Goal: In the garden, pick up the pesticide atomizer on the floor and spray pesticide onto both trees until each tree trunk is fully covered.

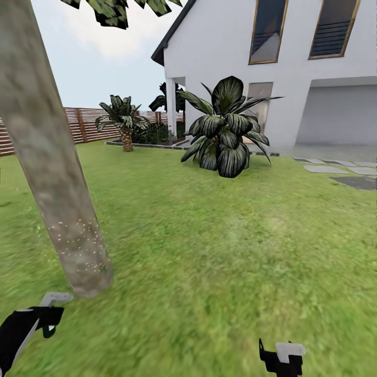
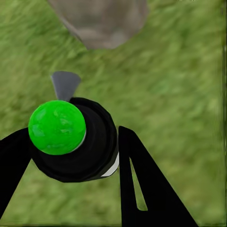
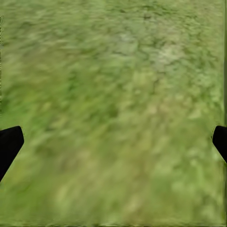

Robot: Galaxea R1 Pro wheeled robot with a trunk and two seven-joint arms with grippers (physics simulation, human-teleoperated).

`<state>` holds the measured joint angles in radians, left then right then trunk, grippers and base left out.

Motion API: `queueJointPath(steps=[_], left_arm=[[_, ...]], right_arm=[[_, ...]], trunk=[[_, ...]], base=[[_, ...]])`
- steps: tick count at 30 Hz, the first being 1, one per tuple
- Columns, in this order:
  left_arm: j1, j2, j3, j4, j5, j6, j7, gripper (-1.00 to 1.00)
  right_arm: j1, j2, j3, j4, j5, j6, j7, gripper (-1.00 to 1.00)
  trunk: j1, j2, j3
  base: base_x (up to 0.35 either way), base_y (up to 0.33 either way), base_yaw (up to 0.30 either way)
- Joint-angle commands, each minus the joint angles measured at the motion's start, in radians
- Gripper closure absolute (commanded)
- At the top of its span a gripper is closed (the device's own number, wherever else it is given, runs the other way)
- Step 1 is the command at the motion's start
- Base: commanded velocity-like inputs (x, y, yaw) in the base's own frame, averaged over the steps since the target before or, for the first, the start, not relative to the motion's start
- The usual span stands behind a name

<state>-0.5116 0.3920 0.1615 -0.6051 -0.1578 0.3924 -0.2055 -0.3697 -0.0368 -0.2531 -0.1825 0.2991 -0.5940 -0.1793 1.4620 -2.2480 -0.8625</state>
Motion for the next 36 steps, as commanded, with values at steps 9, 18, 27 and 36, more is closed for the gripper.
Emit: queueJointPath(steps=[9,18,27,36], left_arm=[[0.001,-0.001,-0.133,-0.002,-0.005,-0.135,-0.211,1.0],[-0.014,0.003,-0.317,-0.014,-0.017,-0.18,-0.426,1.0],[-0.018,-0.028,-0.361,-0.073,-0.313,-0.281,-0.729,1.0],[-0.019,-0.101,-0.364,-0.099,-0.409,-0.278,-0.743,1.0]], right_arm=[[0.0,0.002,0.01,-0.007,0.001,0.002,0.001,-1.0],[-0.02,0.007,0.282,-0.221,-0.001,0.092,0.219,-1.0],[-0.134,0.005,0.316,-0.366,0.005,0.279,0.825,-1.0],[-0.137,0.018,0.336,-0.375,0.145,0.281,0.931,-1.0]], trunk=[[0.0,0.0,0.0],[0.0,0.0,0.0],[0.0,0.0,0.0],[0.0,0.0,0.0]], base=[[-0.332,0.0,0.0],[-0.334,0.0,0.0],[-0.083,0.0,0.0],[0.0,0.0,0.0]])
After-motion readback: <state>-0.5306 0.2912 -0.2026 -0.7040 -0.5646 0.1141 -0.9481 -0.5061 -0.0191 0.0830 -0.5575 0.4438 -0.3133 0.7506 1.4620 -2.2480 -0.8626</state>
